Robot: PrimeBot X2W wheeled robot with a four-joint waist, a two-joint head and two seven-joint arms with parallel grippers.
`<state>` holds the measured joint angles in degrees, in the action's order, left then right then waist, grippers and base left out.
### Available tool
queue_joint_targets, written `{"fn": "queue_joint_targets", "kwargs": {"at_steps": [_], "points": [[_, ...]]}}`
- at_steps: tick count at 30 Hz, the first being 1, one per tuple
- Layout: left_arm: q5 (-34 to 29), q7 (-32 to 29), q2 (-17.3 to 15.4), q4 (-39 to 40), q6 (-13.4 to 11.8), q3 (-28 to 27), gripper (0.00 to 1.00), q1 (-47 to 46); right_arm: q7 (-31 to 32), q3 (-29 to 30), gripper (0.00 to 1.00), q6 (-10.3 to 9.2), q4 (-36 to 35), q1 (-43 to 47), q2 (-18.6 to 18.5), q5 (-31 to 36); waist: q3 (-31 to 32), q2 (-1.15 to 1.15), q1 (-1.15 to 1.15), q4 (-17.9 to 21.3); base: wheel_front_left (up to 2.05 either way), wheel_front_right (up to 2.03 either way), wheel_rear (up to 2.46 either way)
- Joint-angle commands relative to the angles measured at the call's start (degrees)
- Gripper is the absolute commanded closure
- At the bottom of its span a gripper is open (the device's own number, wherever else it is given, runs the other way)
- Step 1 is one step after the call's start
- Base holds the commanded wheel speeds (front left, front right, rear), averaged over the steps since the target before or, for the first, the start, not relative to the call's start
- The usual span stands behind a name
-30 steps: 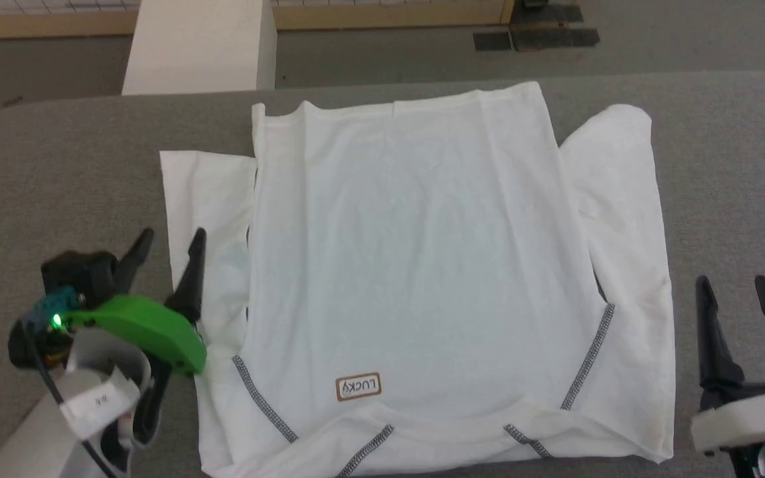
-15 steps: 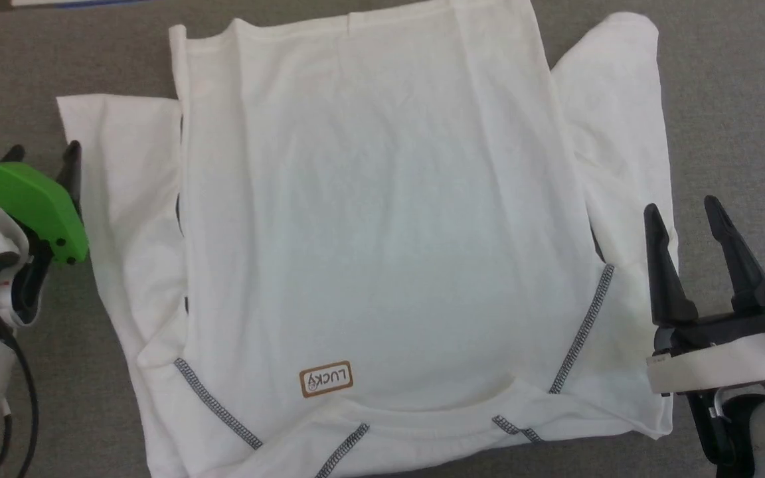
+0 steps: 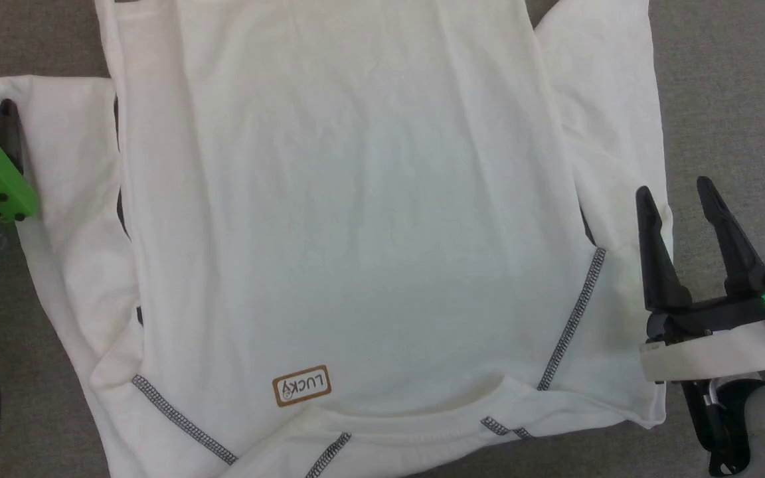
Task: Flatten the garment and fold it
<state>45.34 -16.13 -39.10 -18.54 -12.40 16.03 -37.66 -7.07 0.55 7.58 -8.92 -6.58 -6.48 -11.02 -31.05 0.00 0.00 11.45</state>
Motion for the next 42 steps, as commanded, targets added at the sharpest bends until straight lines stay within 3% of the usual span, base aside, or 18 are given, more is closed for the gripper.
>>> {"fn": "queue_joint_targets", "kwargs": {"at_steps": [1, 10, 11, 12, 23, 31, 42], "points": [[0.61, -0.62, 0.98, -0.13, 0.37, 0.64, 0.0, -0.16, -0.02, -0.07, 0.0, -0.09, -0.48, -1.4, -0.25, -0.31, -0.16, 0.0, 0.0, -0.03, 0.0, 0.0, 0.0], [1.4, 0.02, 2.34, -0.08, 0.54, 0.41, 0.0, -2.46, 0.1, -0.79, 0.0, -0.09, -1.06, -2.18, -0.7, -0.71, -1.01, 0.0, 0.0, 0.32, 0.0, 0.0, 0.0], [0.96, -0.41, 1.94, -0.38, 0.42, 0.78, 0.54, -2.53, 0.11, -0.89, 0.0, -0.09, -1.01, -2.22, -0.77, -0.73, -1.06, 0.0, 0.0, 0.39, 0.0, 0.0, 0.0], [0.86, -0.9, 1.7, -0.76, 0.11, 0.89, 1.0, -2.48, 0.09, -0.99, 0.0, -0.09, -0.95, -2.25, -0.8, -0.77, -1.08, 0.0, 0.0, 0.46, 0.0, 0.0, 0.0], [-0.79, 4.22, 0.29, 1.66, -0.4, 0.32, 1.0, 1.32, 0.24, -0.03, 0.0, -0.09, -0.26, -1.02, -0.61, -0.46, 4.21, 0.0, 0.0, -2.22, 0.0, 0.0, 0.0], [-2.37, 7.89, -2.8, 12.84, -5.21, -2.17, 1.0, 10.45, 1.75, 1.46, 0.0, -0.09, -1.05, 2.68, 0.08, 0.32, 12.65, 0.0, 0.0, -6.57, 0.0, 0.0, 0.0], [-3.91, 3.6, -8.6, 39.05, -13.83, -4.91, 1.0, 23.66, 4.4, 4.42, 0.0, -0.09, -3.91, 7.87, 1.01, 1.12, 20.5, 0.0, 0.0, -11.58, 0.0, 0.0, 0.0]]}}
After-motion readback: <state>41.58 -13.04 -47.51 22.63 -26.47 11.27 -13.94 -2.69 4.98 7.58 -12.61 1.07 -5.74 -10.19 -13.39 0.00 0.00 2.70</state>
